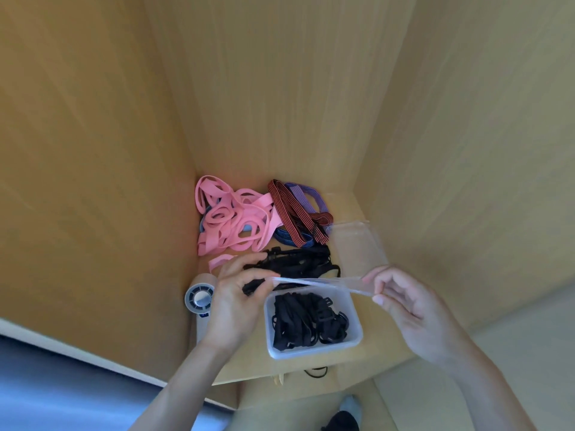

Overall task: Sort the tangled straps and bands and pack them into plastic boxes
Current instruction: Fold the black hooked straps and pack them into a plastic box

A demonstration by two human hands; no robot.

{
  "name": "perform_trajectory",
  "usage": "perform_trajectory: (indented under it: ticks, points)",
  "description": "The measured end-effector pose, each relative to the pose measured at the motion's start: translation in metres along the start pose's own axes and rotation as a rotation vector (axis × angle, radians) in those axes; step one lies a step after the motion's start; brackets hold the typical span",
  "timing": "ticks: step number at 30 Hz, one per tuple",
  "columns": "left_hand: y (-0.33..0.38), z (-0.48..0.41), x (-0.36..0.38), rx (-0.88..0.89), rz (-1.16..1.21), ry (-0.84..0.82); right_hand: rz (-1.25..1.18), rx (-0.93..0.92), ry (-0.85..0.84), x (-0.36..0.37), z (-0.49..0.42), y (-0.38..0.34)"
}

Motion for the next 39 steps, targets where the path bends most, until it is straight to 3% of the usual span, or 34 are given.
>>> perform_trajectory:
  ticks: [4,10,13,18,25,29,39]
  points:
    - [0.004,0.003,-0.006,-0.076,0.139,0.035,-0.168,0.025,0.117,0.0,-0.012,-0.009]
    - [-0.009,0.008,-0.007,-0.248,0.305,0.091,-0.123,0.106,0.301,0.016,-0.038,-0.01]
    - [-0.025,0.014,-0.003,-0.32,0.266,0.127,-0.05,0.196,0.242,0.036,-0.042,0.004]
    - [-0.043,0.02,0.003,-0.277,0.074,0.099,0.209,0.306,0.083,0.066,-0.031,0.025]
    - [-0.046,0.021,0.009,-0.109,-0.206,0.06,0.509,0.263,0.04,0.076,-0.017,0.024]
    - [-0.049,0.031,0.016,-0.109,-0.326,0.048,0.635,0.259,0.058,0.078,-0.016,0.025]
    - [-0.058,0.04,0.021,-0.201,-0.321,-0.005,0.573,0.25,0.06,0.089,-0.011,0.042]
Point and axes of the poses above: each hand's wrist, its own z-axis away from the middle knuckle, its own x-axis out of the palm, y = z × x, the point moved 2 cm from there along -z, towards the middle knuckle, and after that the axes turned 14 degrees about z, right-handed, at the moved point
